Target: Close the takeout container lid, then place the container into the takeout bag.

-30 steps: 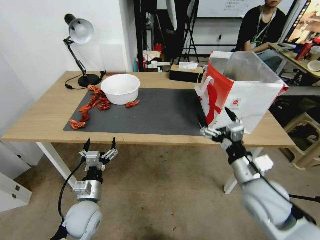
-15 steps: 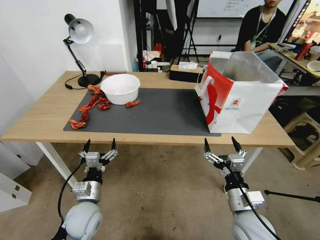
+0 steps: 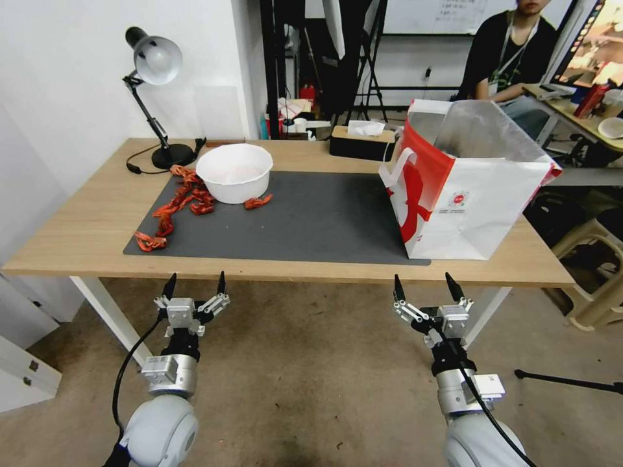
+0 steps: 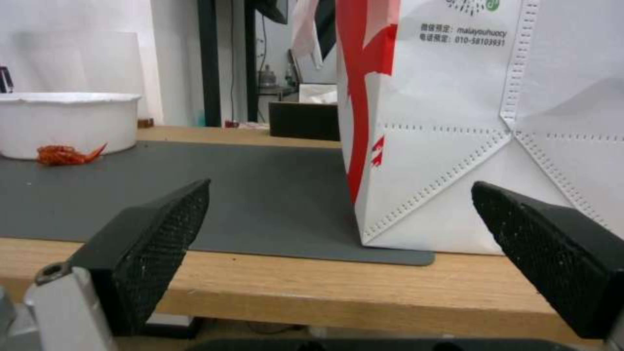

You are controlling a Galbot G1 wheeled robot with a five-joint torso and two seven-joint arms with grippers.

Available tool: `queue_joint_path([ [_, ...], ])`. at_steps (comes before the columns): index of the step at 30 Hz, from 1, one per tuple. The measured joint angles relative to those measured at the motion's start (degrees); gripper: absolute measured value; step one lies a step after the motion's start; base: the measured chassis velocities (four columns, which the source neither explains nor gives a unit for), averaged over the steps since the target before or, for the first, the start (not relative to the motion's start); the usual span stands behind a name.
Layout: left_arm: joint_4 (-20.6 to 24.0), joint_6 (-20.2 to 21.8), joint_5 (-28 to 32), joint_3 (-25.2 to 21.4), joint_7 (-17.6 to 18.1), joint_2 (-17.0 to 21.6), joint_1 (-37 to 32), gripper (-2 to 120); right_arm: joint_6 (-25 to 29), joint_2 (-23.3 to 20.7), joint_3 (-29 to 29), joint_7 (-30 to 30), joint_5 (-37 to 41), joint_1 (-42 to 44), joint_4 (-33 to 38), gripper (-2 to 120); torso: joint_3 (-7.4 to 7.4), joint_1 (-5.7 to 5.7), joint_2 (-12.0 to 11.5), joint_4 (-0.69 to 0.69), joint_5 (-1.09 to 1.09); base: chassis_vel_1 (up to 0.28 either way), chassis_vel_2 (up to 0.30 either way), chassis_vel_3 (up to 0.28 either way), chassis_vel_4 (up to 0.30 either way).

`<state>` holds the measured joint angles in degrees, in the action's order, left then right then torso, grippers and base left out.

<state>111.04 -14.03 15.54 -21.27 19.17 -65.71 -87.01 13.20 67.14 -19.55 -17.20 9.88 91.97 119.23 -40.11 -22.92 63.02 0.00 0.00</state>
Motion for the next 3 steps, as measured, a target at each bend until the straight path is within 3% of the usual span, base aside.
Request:
queue_joint_path([
  [3,0.0,0.02,-0.01,-0.01,-0.01,0.01,-0.01,100,-0.01,-0.01,0.01,0.02,0.04,-0.03,0.02,100,0.0,0.0,0.0,0.0,0.0,0.0,0.0,0.0,0.0],
])
